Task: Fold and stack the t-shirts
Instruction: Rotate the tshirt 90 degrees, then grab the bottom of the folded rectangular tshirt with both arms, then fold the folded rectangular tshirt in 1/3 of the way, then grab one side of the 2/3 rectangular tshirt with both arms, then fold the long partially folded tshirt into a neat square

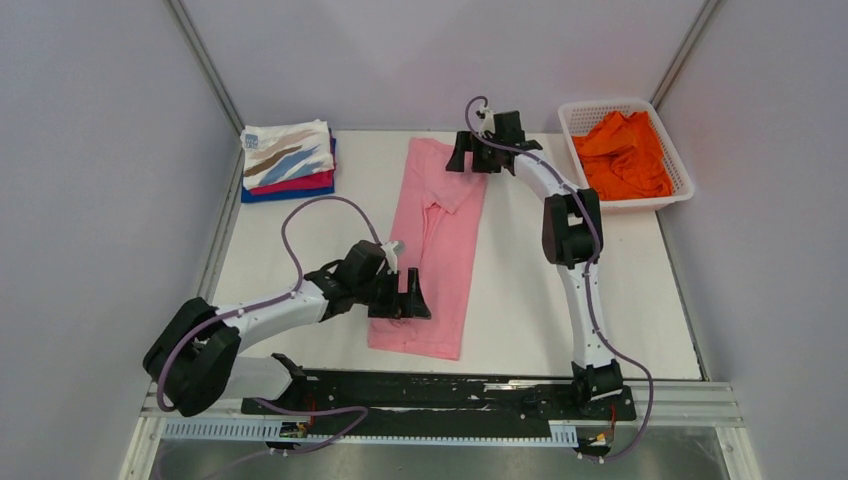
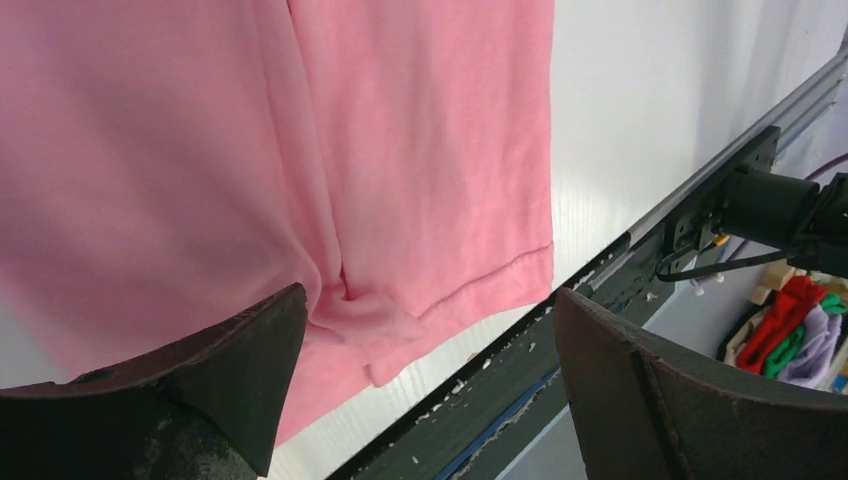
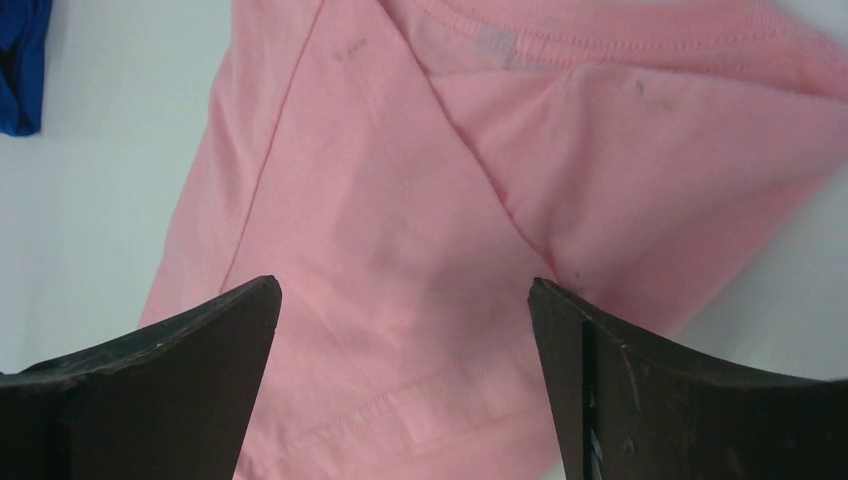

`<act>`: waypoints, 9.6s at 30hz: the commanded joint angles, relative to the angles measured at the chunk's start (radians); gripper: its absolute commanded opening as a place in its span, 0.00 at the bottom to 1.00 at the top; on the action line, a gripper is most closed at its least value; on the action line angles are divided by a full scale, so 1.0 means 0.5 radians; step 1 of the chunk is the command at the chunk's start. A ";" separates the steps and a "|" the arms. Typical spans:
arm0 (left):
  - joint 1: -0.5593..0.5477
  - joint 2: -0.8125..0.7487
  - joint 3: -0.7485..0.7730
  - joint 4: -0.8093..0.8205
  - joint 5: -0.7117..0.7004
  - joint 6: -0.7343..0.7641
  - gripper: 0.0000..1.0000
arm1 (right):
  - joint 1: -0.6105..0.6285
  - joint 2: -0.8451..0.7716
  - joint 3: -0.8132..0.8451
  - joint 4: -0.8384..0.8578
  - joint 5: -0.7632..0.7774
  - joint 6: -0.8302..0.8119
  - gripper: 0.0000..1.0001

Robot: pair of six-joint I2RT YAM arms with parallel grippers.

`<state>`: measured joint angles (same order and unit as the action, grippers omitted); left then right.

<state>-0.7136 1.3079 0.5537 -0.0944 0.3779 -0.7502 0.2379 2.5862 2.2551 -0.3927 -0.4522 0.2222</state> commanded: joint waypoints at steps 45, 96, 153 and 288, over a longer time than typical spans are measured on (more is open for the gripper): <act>-0.263 0.087 0.226 -1.123 -1.010 -0.076 0.68 | 1.362 -2.487 -3.272 0.101 0.251 0.883 0.77; 0.158 0.059 0.700 -0.664 -0.697 0.008 0.00 | 1.008 -2.511 -3.090 0.466 0.363 0.957 0.00; 0.681 0.551 0.953 -0.613 -0.523 0.145 1.00 | 0.222 -2.178 -2.893 0.673 0.116 0.731 1.00; 0.614 1.387 1.540 -0.223 -0.233 0.127 1.00 | 0.165 -1.262 -2.270 0.966 -0.405 0.862 1.00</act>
<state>-0.3801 2.0701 1.4467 -0.2127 0.2199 -0.6426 0.2993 1.9888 1.2213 0.0517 -0.6334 0.6140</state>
